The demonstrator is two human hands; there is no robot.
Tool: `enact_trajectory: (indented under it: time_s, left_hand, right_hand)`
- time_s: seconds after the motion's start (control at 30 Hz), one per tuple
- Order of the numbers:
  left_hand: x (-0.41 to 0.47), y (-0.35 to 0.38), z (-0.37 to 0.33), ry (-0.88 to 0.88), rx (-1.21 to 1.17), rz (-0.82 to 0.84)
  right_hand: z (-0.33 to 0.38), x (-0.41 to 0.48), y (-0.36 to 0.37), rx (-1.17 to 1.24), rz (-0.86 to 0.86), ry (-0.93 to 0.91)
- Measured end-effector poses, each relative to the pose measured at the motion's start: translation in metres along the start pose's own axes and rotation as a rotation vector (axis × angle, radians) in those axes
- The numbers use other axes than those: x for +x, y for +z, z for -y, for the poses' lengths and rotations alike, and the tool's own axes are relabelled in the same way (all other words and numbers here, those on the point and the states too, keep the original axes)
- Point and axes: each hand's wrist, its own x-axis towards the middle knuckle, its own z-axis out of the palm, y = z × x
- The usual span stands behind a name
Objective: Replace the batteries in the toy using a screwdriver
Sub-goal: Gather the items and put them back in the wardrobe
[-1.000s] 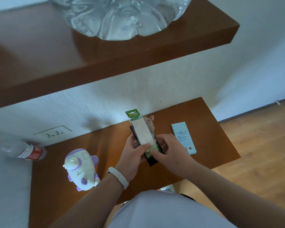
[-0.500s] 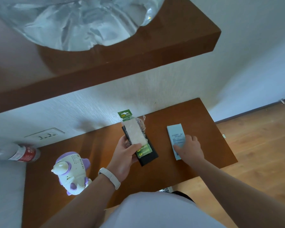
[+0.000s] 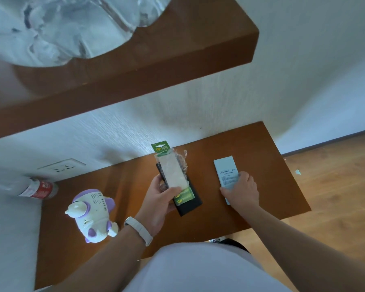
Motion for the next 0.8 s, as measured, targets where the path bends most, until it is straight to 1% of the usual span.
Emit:
enact_trajectory:
  time_s: [0.2,0.37,0.43,0.6,0.8]
  left_hand:
    - [-0.006,0.01,0.005,0.011,-0.02,-0.03]
    - [-0.014,0.017,0.011,0.038,-0.034,-0.069]
    - [-0.016,0.018,0.014,0.047,-0.045,-0.086]
    - [-0.021,0.02,0.025,0.051,-0.054,-0.117]
    - [-0.029,0.017,0.03,0.042,-0.051,-0.076]
  right_hand:
    - [0.002,0.003,-0.006,-0.015,0.06,0.0]
    - [-0.002,0.004,-0.007,0.117,0.105,-0.064]
    - [-0.004,0.006,-0.011,0.207,0.134,-0.075]
    - [-0.015,0.006,-0.023,0.364,0.285,-0.151]
    - [-0.012,-0.015,-0.043,0.538,0.328,-0.071]
